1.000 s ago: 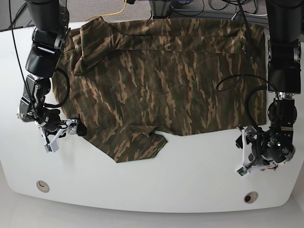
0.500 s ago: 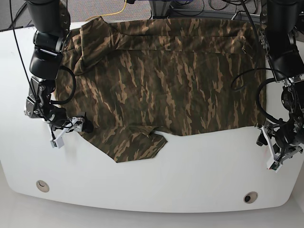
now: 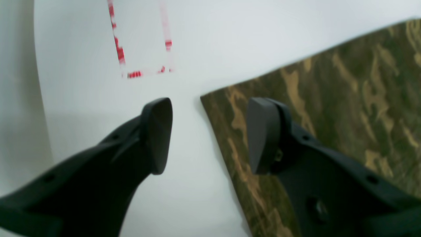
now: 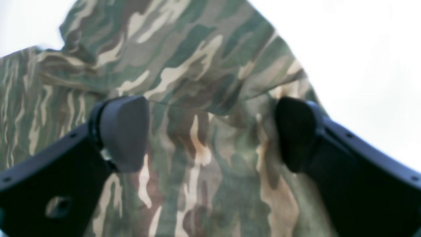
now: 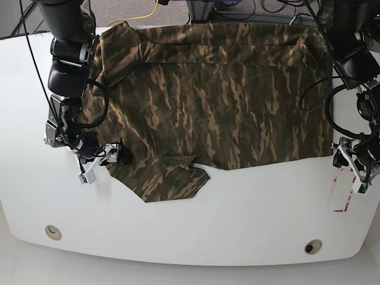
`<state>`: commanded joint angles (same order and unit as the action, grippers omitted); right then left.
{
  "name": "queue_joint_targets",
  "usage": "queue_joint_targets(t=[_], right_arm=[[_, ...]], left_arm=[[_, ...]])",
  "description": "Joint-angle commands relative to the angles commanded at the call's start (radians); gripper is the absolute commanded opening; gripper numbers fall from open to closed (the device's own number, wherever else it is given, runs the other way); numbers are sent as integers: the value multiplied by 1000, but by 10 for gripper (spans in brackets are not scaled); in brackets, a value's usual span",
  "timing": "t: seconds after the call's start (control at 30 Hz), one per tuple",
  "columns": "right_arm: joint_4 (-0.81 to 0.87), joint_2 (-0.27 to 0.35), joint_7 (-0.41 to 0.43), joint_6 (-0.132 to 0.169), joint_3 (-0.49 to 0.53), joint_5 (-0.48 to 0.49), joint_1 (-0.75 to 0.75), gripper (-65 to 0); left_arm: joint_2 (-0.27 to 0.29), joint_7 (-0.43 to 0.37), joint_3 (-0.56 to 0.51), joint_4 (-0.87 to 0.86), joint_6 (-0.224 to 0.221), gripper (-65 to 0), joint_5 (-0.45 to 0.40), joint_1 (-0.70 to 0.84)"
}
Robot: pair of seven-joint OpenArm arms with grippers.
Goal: Layout the t-shirt on the table in an organized manner, then fold the t-shirt properly
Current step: 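Grasp the shirt's side edges with both grippers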
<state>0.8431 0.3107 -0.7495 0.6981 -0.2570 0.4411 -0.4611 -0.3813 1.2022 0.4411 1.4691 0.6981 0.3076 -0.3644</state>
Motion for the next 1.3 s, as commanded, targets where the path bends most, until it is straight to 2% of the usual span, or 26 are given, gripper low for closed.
queue_joint_targets(t=[0.23,0.3,0.47,0.63,0.73,1.2,1.3], right_arm=[[2,8,0,0,0,-3,0,-564],[2,8,0,0,2,-3,0,-606],[3,8,0,0,3,-3,0,-614],[32,8,0,0,3,-5,6,-650],[77,8,-5,0,5,-5,32,-650],[204,6,-54,0,3,-5,66,-650],[212,6,-68,0,-2,-2,78,-650]], left_arm=[[3,-6,2,-3,0,-318,0,43],[3,-21,2,-11,0,-318,0,57],[2,-117,0,-95,0,-317,0,78],[-8,-203,0,-279,0,-315,2,66],[-23,-265,-3,-358,0,-314,2,52],[-31,-437,-9,-694,0,-314,0,-77],[-31,-457,-51,-727,-2,-314,0,-92]])
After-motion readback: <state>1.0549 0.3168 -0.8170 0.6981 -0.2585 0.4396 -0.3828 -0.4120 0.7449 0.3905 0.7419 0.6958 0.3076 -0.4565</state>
